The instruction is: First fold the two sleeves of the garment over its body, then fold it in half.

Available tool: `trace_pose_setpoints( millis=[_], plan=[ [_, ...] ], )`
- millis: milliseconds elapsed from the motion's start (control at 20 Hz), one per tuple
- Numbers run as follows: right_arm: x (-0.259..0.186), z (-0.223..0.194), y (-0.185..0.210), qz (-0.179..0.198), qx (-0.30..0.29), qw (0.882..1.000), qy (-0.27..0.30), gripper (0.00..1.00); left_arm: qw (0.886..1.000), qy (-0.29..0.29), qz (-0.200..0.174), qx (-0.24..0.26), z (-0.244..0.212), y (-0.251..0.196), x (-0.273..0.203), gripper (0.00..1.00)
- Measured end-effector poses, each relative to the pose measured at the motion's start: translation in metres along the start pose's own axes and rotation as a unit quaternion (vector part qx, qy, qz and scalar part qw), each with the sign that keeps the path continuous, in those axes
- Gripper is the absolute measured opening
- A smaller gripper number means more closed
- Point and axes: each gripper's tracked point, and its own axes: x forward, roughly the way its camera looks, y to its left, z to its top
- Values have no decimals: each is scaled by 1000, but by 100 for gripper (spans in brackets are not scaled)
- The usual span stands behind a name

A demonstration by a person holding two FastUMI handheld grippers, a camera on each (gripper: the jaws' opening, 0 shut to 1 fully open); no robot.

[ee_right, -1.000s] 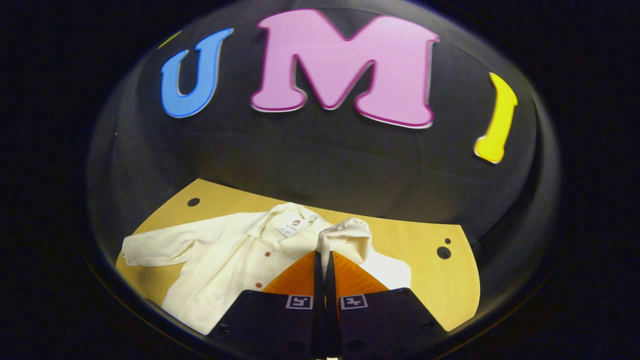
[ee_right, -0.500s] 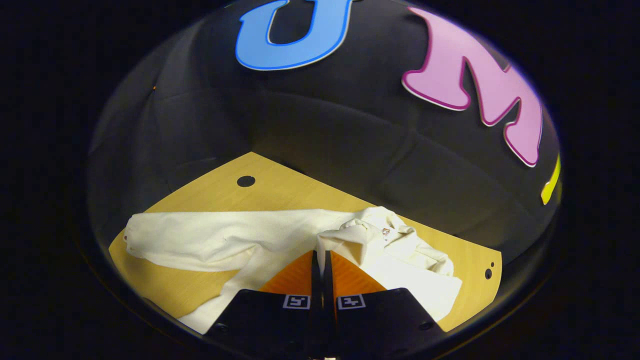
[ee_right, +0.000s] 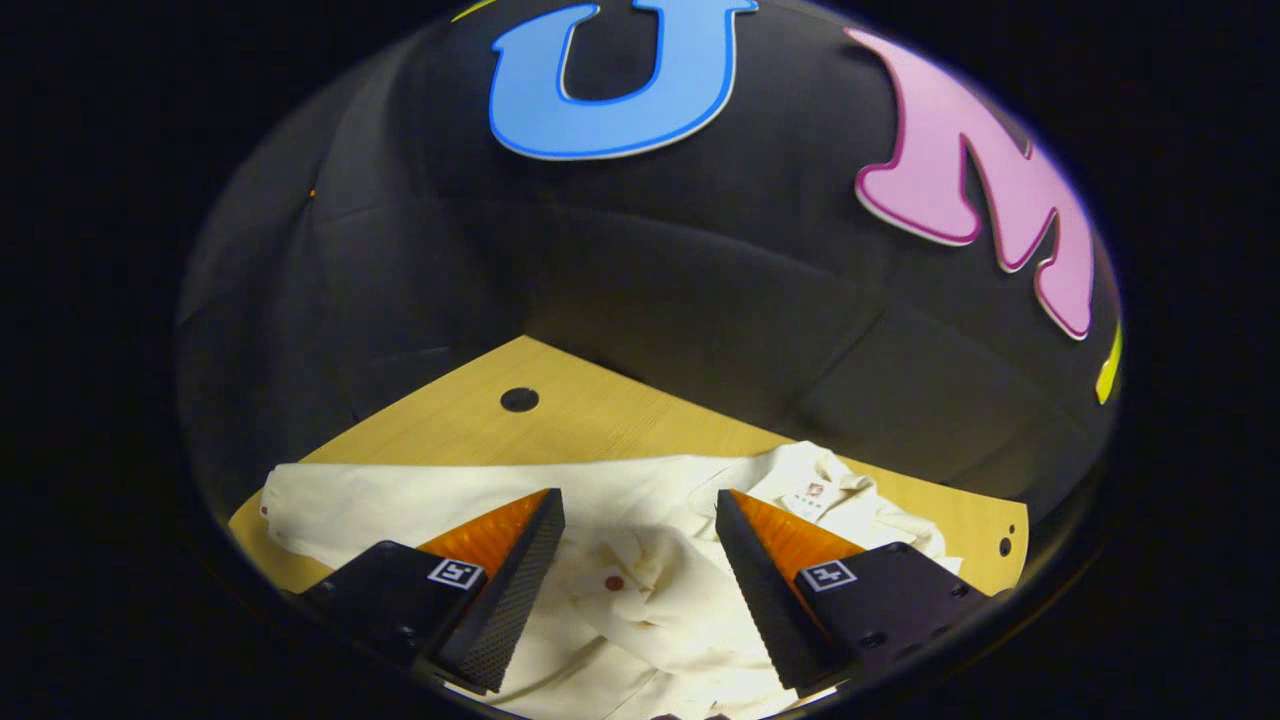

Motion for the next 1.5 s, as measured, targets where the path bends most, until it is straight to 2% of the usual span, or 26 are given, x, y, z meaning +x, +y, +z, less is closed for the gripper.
trace_pose_setpoints(
  millis=[100, 150, 200, 400, 550, 700, 850, 1050, 1200, 1250, 1300, 1500],
  plan=[
    [-29, 18, -17, -20, -4, 999, -29, 98, 1000, 12, 10, -7, -7, 10, 16, 96],
    [-42, 26, -27, -32, -3, 999, -38, 98, 1000, 22, 15, -11, -13, 16, 23, 92],
    [-57, 34, -33, -37, -2, 998, -51, 98, 999, 37, 26, -10, -20, 25, 33, 96],
    [-111, 71, -47, -56, -21, 992, -111, 97, 995, 72, 59, 23, -39, 52, 78, 96],
    [-159, 104, -51, -61, -11, 985, -158, 97, 989, 105, 92, 47, -55, 77, 112, 96],
    [-199, 124, -69, -74, 0, 979, -192, 97, 982, 132, 131, 43, -73, 97, 136, 95],
    [-234, 130, -87, -74, 23, 973, -216, 97, 978, 157, 136, 30, -91, 109, 157, 98],
    [-276, 112, -130, -120, 16, 970, -212, 96, 971, 189, 145, -7, -112, 123, 167, 98],
    [-305, 91, -155, -154, 18, 967, -200, 97, 973, 191, 120, -50, -118, 117, 170, 98],
    [-313, 83, -166, -168, 19, 966, -195, 96, 972, 193, 119, -55, -118, 116, 171, 88],
    [-319, 74, -175, -180, 23, 966, -187, 96, 974, 191, 111, -52, -116, 114, 172, 84],
    [-345, 46, -197, -213, 45, 962, -164, 96, 976, 199, 85, -25, -115, 105, 178, 25]
  ],
)
